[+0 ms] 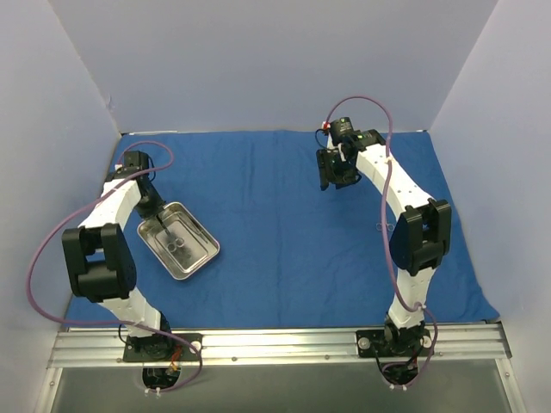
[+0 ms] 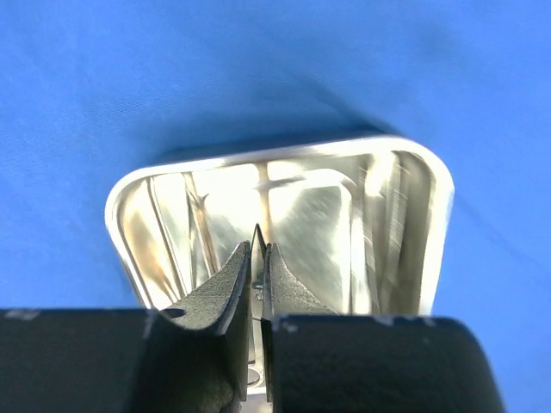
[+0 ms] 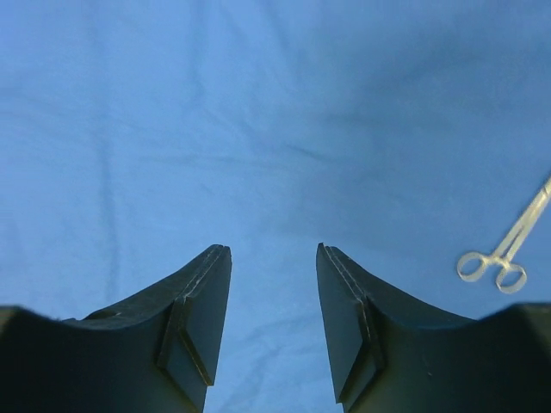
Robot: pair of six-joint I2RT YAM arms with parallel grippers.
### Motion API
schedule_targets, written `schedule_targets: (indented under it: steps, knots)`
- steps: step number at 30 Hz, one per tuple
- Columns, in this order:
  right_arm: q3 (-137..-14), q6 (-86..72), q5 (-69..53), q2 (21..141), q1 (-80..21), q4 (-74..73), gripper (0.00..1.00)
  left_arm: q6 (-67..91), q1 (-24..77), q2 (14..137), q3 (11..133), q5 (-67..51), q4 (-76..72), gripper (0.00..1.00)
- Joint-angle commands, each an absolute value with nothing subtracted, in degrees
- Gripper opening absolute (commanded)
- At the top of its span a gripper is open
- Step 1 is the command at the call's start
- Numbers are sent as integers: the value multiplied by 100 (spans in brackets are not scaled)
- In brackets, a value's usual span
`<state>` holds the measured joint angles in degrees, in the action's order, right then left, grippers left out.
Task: Open and lay out the surgical kit
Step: Pick up the medical item from the container, then place the medical item in the surgical kit.
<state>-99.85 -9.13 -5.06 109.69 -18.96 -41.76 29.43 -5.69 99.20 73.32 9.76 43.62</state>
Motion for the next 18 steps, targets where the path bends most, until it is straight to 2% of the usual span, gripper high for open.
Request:
schedule_targets:
  steps: [1, 3, 9, 12, 18]
  knots:
    - [-10458, -958, -1000, 11144, -1969, -4246, 44, 2462, -466, 9308, 7576, 510, 4430, 2]
    - [-10599, -949, -1816, 11302, -1978, -4149, 45, 2356, -413, 9097, 7498, 230, 4272, 2]
    - [-10899, -1412, -4845, 11777, -2056, -3271, 51, 2197, -141, 8771, 7321, -2334, 2929, 2]
    - [-10723, -1818, -5656, 11760, -2179, -2515, 57, 2390, 184, 8885, 7514, -3416, 2322, 2]
    - [-10652, -2223, -6529, 11733, -2574, -1574, 60, 3259, 439, 9176, 7822, -4892, 1005, 2]
